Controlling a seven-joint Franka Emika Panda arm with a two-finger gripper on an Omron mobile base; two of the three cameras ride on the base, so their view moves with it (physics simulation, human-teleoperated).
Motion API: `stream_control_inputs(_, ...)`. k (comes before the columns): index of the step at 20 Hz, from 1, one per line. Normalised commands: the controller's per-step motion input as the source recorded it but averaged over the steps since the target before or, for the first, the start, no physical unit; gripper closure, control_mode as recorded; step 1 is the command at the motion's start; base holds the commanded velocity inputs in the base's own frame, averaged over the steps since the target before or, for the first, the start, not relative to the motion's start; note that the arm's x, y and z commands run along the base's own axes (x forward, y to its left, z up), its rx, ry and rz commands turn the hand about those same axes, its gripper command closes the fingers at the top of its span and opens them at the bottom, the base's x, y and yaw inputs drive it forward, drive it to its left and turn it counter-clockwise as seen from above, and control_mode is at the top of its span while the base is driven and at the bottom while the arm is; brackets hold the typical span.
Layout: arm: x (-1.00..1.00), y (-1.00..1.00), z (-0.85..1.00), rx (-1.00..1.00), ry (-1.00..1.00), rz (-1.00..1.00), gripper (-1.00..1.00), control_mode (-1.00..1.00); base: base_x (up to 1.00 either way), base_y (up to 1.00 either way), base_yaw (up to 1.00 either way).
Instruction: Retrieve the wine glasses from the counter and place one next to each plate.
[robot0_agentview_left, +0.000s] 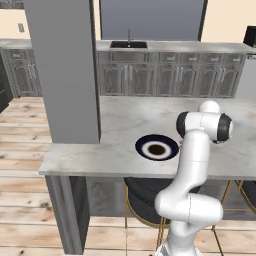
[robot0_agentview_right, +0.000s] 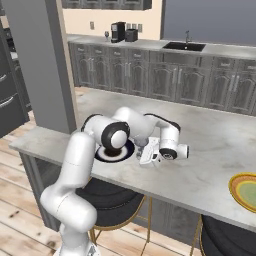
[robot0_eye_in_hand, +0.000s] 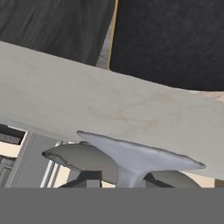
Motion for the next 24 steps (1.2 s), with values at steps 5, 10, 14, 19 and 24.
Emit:
stream_control_inputs(5,0.00,-0.16,-0.05,0.00,-0.02,0.00,-1.00,-1.00,0.00,0.00,0.00)
stream_control_inputs(10,0.00,-0.13,0.00,0.00,-0.02,0.00,-1.00,-1.00,0.00,0.00,0.00)
stream_control_inputs(14,0.00,-0.28,0.00,0.01,0.00,0.00,-1.00,-1.00,0.00,0.00,0.00)
stream_control_inputs(19,0.00,-0.30,0.00,0.02,0.02,-0.01,-1.00,-1.00,0.00,0.00,0.00)
stream_control_inputs(24,-0.34,-0.27,0.29,0.07,0.01,-0.09,-1.00,-1.00,0.00,0.00,0.00)
